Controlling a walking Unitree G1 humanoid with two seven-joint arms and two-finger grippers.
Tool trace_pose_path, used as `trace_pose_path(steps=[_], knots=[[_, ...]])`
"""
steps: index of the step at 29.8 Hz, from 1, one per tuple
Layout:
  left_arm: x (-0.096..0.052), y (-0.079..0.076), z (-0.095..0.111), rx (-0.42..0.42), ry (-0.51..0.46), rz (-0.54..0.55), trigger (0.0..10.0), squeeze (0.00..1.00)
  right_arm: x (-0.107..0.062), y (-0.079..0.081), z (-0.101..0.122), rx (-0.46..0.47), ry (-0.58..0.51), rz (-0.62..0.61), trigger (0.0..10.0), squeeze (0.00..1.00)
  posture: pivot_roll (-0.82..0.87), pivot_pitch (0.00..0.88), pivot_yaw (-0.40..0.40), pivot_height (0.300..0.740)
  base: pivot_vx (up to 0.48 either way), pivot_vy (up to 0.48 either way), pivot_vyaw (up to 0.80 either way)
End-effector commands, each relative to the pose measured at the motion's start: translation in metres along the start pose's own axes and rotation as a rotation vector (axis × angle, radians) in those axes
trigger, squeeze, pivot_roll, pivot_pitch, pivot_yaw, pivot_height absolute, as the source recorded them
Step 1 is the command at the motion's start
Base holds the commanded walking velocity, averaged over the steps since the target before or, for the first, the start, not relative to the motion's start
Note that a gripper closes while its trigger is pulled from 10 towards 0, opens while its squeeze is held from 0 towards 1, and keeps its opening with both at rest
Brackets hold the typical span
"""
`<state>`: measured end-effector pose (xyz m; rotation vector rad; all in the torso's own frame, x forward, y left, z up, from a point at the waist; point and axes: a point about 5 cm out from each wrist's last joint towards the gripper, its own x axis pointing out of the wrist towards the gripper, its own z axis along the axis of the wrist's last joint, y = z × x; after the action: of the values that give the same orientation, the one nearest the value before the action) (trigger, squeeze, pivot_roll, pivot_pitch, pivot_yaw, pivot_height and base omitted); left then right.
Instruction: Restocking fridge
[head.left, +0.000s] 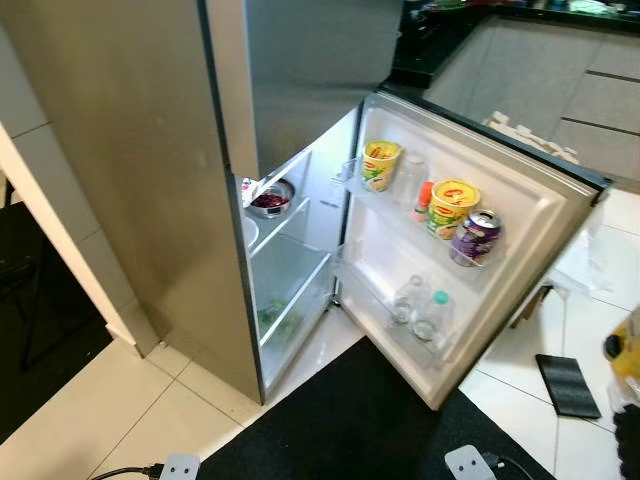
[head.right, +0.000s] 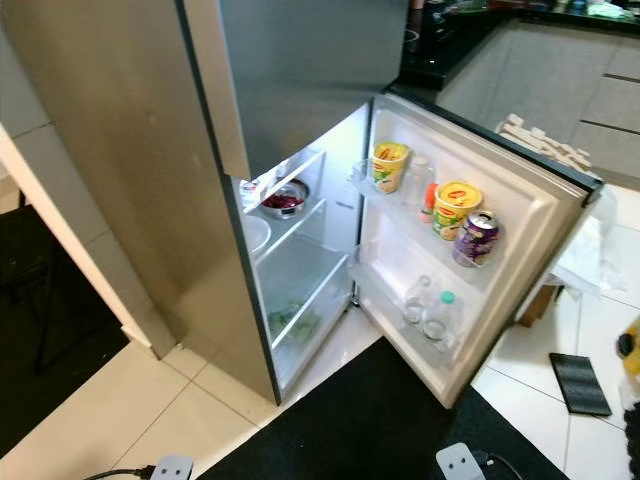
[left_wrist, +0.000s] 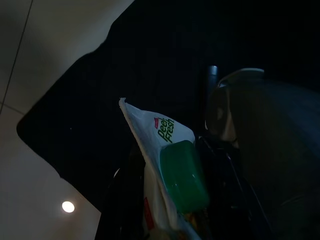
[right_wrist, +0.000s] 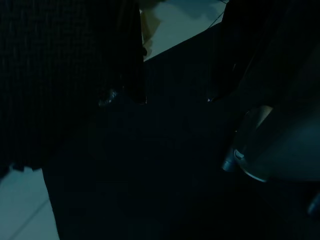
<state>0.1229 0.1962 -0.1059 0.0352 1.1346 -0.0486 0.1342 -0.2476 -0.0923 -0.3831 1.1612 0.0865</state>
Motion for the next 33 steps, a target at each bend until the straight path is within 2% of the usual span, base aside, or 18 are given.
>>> trace_pose_path(steps=[1, 5, 12, 33], knots=[[-0.0003, -0.008, -0.0096, 0.007, 0.035, -0.034, 10.0, 0.0, -0.0001, -0.001, -0.0003, -0.001, 0.004, -0.003, 10.0, 0.0, -0.04, 0.0, -0.019, 0.74, 0.0, 0.0, 0.0], [-0.0004, -0.0079, -0.0098, 0.008, 0.035, -0.035, 10.0, 0.0, 0.0, -0.0007, -0.0002, -0.003, 0.004, -0.003, 10.0, 0.0, -0.04, 0.0, -0.019, 0.74, 0.0, 0.0, 0.0], [-0.0005, -0.0072, -0.0096, 0.014, 0.035, -0.036, 10.0, 0.0, 0.0001, -0.0001, 0.0001, -0.005, 0.003, -0.002, 10.0, 0.0, -0.04, 0.0, -0.019, 0.74, 0.254, 0.0, 0.0], [-0.0006, -0.007, -0.0098, 0.022, 0.035, -0.044, 10.0, 0.0, 0.0002, 0.0047, -0.0028, 0.007, 0.013, 0.009, 10.0, 0.0, -0.04, 0.0, -0.013, 0.74, 0.32, 0.0, 0.0]])
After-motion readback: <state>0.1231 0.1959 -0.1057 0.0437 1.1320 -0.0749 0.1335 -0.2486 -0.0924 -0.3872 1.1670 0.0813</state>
